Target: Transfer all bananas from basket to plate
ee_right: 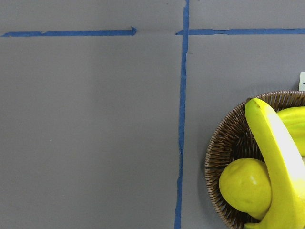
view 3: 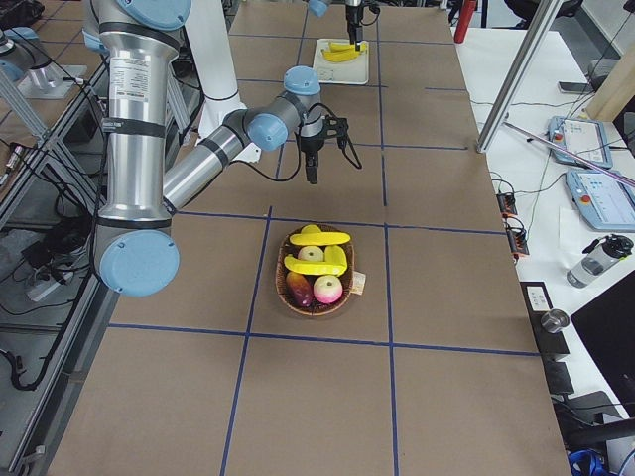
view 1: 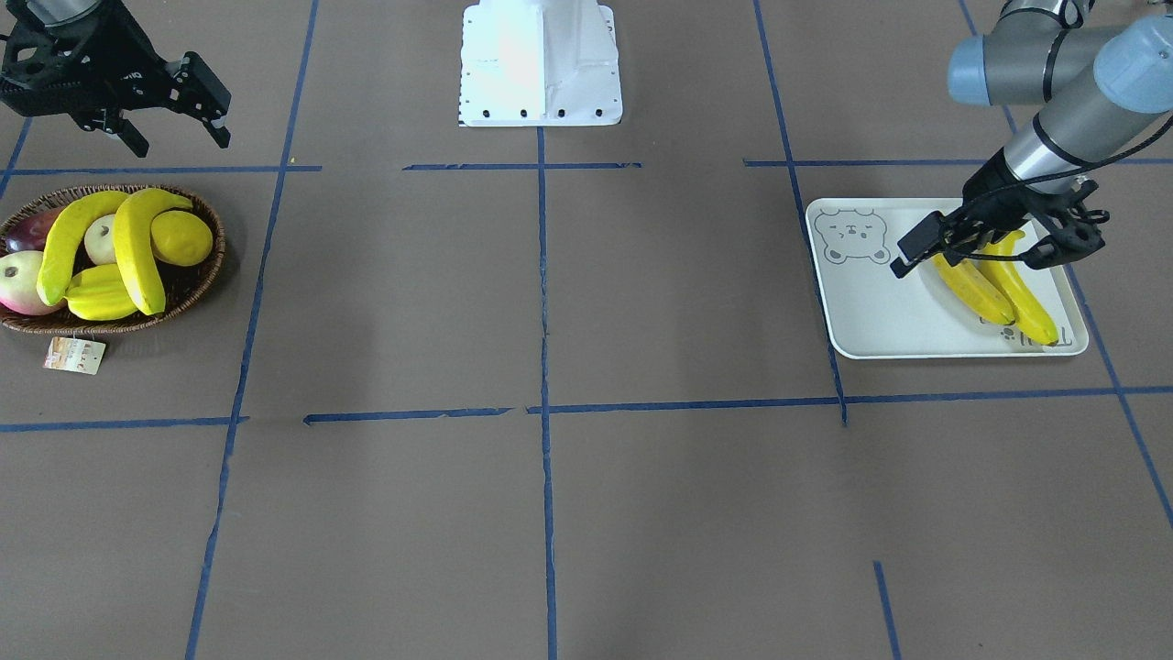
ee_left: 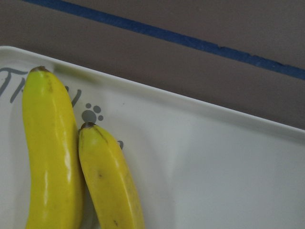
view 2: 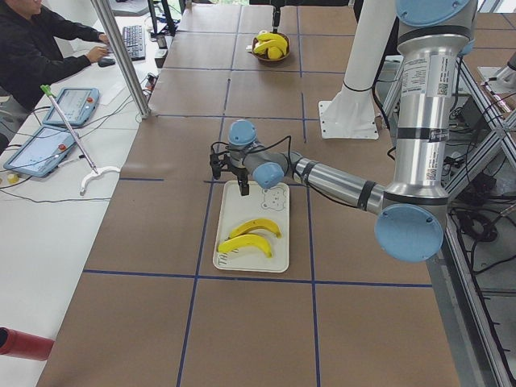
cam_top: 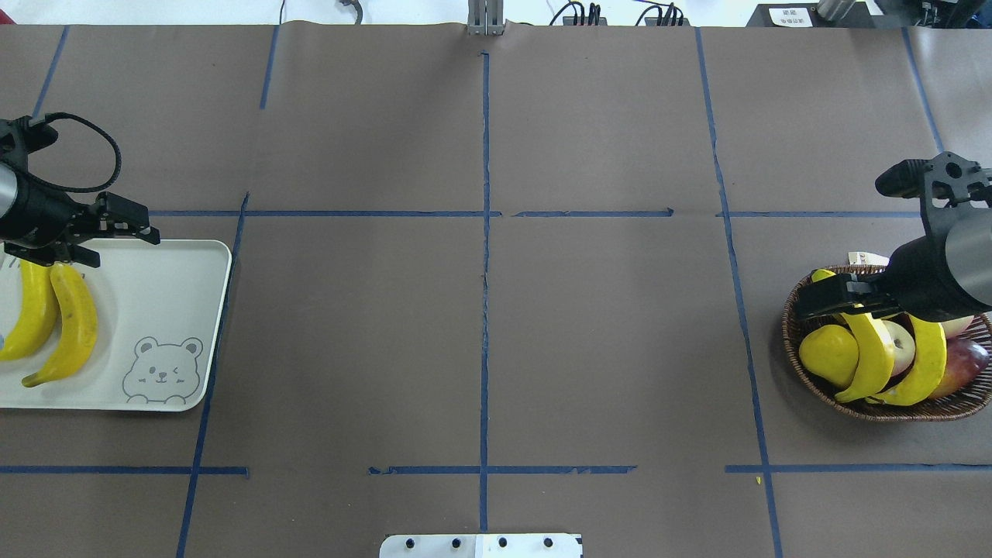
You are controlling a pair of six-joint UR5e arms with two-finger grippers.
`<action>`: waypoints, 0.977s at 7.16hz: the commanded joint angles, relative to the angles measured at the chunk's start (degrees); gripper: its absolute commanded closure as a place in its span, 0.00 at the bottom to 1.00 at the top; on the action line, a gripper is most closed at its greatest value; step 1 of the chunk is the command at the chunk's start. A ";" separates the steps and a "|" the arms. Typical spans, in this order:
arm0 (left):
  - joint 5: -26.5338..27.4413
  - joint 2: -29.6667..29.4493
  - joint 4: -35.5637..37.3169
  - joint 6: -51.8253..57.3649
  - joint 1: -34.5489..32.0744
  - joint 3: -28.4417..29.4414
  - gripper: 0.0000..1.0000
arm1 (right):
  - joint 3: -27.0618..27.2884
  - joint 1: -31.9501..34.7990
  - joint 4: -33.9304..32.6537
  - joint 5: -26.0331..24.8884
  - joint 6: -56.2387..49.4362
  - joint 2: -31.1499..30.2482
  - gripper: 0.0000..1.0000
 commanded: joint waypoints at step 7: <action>0.60 -5.28 0.00 -7.85 3.56 -0.66 0.01 | -21.19 3.34 31.45 5.56 -3.71 -10.57 0.00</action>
